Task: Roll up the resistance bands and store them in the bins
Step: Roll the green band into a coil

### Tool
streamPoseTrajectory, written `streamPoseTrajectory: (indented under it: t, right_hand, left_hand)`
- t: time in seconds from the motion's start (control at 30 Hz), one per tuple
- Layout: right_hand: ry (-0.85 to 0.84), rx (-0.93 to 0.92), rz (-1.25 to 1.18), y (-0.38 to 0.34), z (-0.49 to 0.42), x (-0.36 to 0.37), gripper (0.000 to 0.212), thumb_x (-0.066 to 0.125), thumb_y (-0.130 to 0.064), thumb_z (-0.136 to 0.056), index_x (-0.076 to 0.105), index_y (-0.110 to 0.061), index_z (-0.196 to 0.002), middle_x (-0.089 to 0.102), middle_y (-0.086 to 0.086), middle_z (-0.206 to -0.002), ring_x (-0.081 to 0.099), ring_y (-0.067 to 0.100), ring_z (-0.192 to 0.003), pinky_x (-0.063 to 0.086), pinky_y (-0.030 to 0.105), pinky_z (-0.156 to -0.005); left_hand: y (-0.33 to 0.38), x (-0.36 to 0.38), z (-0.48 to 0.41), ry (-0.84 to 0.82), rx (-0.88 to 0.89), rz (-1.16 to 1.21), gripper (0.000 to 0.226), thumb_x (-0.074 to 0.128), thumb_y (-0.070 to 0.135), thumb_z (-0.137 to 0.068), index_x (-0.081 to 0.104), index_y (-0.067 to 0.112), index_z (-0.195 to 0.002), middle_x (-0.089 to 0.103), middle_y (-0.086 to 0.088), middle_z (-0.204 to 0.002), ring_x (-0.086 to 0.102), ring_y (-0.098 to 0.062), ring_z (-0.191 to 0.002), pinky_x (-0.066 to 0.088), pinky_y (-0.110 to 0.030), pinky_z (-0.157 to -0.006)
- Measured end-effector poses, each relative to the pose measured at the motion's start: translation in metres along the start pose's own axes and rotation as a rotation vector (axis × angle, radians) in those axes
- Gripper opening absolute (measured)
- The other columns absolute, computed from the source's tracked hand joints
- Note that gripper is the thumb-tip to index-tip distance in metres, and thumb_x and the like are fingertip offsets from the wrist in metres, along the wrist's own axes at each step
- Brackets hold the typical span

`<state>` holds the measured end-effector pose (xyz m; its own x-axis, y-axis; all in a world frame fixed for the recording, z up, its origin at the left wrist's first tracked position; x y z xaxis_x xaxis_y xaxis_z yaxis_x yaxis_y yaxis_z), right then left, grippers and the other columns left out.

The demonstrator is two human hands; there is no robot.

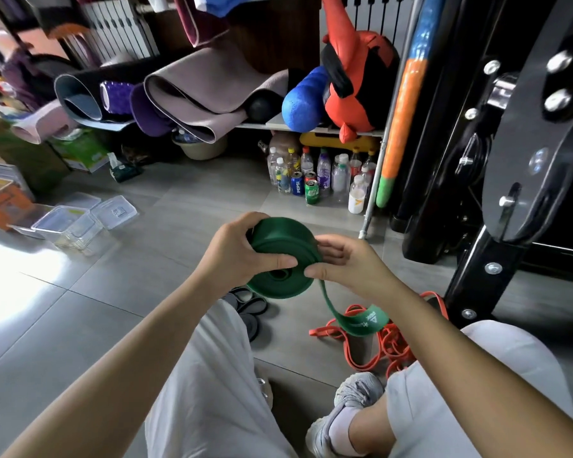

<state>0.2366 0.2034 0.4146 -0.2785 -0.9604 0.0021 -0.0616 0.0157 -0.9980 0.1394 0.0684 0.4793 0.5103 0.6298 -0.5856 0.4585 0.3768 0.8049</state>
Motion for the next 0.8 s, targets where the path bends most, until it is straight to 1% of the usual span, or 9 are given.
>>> streamPoseTrajectory:
  t: [0.13,0.2,0.33,0.43,0.5,0.57,0.63,0.73,0.8]
  right_hand:
    - [0.053,0.01,-0.154,0.008,0.007,-0.006,0.06,0.082,-0.021,-0.055,0.061,-0.016,-0.111,0.072,0.006,-0.094,0.067,0.02,-0.091,0.052,0.035,-0.088]
    - [0.071,0.01,-0.287,0.007,0.008,-0.006,0.071,0.086,-0.026,-0.055,0.057,-0.009,-0.118,0.074,0.005,-0.092,0.068,0.019,-0.087,0.054,0.032,-0.082]
    - [0.077,-0.014,-0.397,-0.005,0.008,-0.004,0.079,0.092,-0.04,-0.042,0.058,-0.018,-0.11,0.074,0.004,-0.09,0.07,0.017,-0.084,0.055,0.025,-0.071]
    - [0.12,-0.028,-0.32,-0.009,0.008,-0.009,0.061,0.088,-0.016,-0.054,0.061,-0.022,-0.108,0.074,0.005,-0.09,0.07,0.02,-0.085,0.056,0.03,-0.075]
    - [0.168,-0.031,-0.267,-0.012,0.008,-0.015,0.048,0.076,0.004,-0.066,0.061,-0.02,-0.105,0.075,0.003,-0.085,0.07,0.017,-0.079,0.057,0.029,-0.074]
    - [0.167,-0.017,-0.242,-0.015,0.009,-0.021,0.046,0.067,0.011,-0.069,0.061,-0.016,-0.106,0.074,0.002,-0.084,0.07,0.015,-0.079,0.057,0.029,-0.075]
    - [0.126,0.005,-0.165,-0.018,0.01,-0.028,0.051,0.068,0.012,-0.069,0.058,-0.011,-0.113,0.074,0.001,-0.087,0.07,0.015,-0.084,0.057,0.029,-0.078]
    - [-0.005,0.046,0.06,-0.029,0.008,-0.025,0.06,0.072,0.013,-0.068,0.055,-0.006,-0.122,0.072,-0.001,-0.094,0.07,0.01,-0.085,0.055,0.022,-0.075]
    - [-0.097,0.062,0.164,-0.035,0.004,-0.014,0.058,0.075,0.011,-0.068,0.055,-0.009,-0.119,0.07,0.003,-0.1,0.07,0.009,-0.086,0.055,0.02,-0.076]
  left_hand:
    - [-0.01,0.006,0.003,0.151,-0.087,0.342,0.053,0.09,0.02,-0.051,0.062,0.024,-0.096,0.069,0.001,-0.09,0.068,-0.012,-0.079,0.057,-0.026,-0.069]
    - [-0.014,0.017,0.006,0.186,-0.139,0.55,0.055,0.091,0.02,-0.048,0.064,0.019,-0.096,0.071,-0.004,-0.093,0.069,-0.021,-0.085,0.057,-0.035,-0.075]
    - [-0.015,0.035,0.011,0.237,-0.189,0.864,0.04,0.085,0.018,-0.058,0.065,0.014,-0.092,0.072,-0.004,-0.086,0.068,-0.022,-0.083,0.055,-0.04,-0.078]
    - [-0.019,0.049,0.014,0.231,-0.237,0.985,0.048,0.08,0.018,-0.067,0.06,0.001,-0.108,0.069,-0.014,-0.098,0.067,-0.026,-0.087,0.055,-0.04,-0.079]
    - [-0.022,0.055,0.014,0.151,-0.26,0.986,0.056,0.076,0.022,-0.07,0.056,-0.002,-0.116,0.067,-0.018,-0.107,0.066,-0.029,-0.094,0.056,-0.04,-0.079]
    - [-0.021,0.052,0.012,0.032,-0.239,0.785,0.067,0.08,0.033,-0.065,0.056,0.001,-0.117,0.067,-0.017,-0.111,0.065,-0.031,-0.101,0.055,-0.042,-0.084]
    - [-0.014,0.037,0.008,-0.042,-0.175,0.379,0.087,0.087,0.048,-0.053,0.052,0.009,-0.123,0.061,-0.008,-0.12,0.062,-0.024,-0.107,0.052,-0.041,-0.09]
    - [0.017,0.022,0.002,-0.142,0.027,-0.248,0.104,0.084,0.049,-0.053,0.032,0.026,-0.14,0.041,0.005,-0.134,0.046,-0.013,-0.118,0.043,-0.036,-0.097]
    - [0.035,0.03,0.002,-0.27,0.134,-0.556,0.106,0.083,0.051,-0.056,0.025,0.032,-0.142,0.044,0.007,-0.135,0.046,-0.016,-0.118,0.044,-0.039,-0.095]
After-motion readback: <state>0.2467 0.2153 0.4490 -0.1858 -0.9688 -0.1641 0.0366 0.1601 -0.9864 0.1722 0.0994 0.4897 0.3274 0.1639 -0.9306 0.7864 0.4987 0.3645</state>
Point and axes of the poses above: each hand's wrist, its own z-axis away from the middle knuckle, its own x-axis out of the palm, y = z × x, the point moved 7 cm from there along -z, towards the middle knuckle
